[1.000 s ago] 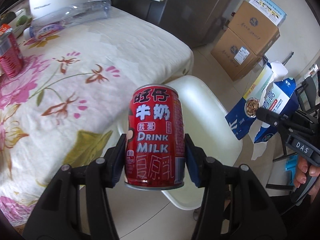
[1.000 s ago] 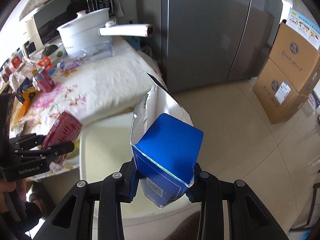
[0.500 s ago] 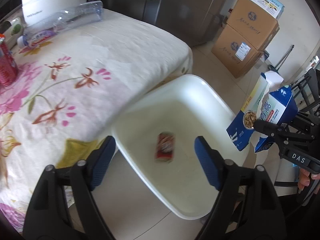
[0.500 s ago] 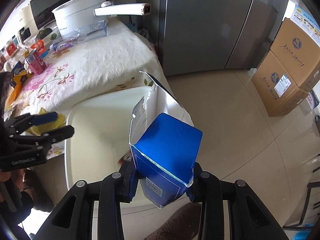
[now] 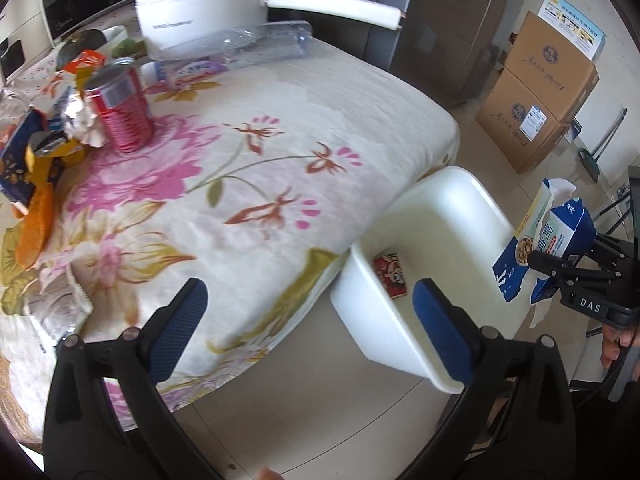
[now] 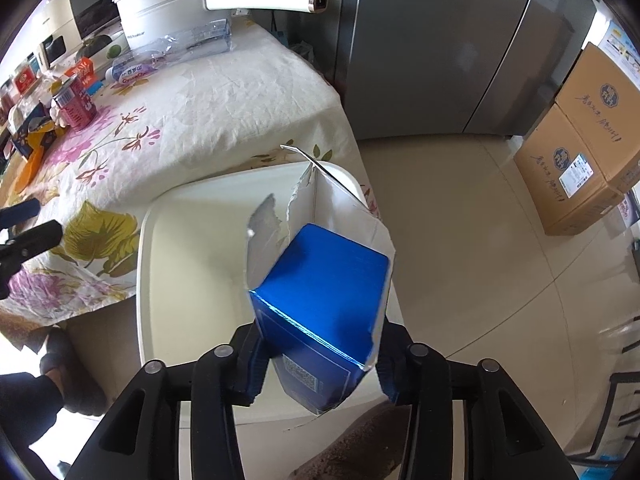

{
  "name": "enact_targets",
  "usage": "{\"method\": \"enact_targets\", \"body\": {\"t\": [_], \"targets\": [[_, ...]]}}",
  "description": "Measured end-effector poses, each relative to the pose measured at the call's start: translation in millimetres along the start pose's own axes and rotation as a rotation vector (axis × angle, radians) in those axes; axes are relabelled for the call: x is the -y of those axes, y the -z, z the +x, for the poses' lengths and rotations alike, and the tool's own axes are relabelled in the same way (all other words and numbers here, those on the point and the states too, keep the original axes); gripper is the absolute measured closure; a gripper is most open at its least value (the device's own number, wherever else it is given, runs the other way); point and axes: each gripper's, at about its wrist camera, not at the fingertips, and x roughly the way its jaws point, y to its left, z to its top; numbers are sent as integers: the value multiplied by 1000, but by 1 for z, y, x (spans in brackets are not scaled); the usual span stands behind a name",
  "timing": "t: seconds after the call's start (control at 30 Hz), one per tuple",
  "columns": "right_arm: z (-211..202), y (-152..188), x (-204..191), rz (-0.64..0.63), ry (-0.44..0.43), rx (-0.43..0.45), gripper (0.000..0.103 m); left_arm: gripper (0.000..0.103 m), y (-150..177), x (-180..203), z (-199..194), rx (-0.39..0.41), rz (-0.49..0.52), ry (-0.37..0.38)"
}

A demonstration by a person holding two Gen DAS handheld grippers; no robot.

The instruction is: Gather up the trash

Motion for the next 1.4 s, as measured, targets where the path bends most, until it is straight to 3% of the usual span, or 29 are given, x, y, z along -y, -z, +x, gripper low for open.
{"method": "enact_targets", "body": {"t": [0.1,0.2,0.93,1.2,1.4], "targets": [[-3,-4,-4,17,-17,7,25,1,3,-18,-9,4,-18,-15],[-9,-8,-9,26,-16,25,20,1,5,-35,-16,5,-43,-27],[-44,-48,-95,-42,-121,132,17,1,46,-164,-62,6,-229,-88],[-47,-61,-131,-87,-160,147,16,1,57,-204,-49,-39,-257,-116],[-41,-64,-148,-113,-166,133,16,1,51,-202,-29,-52,-243,-55]]}}
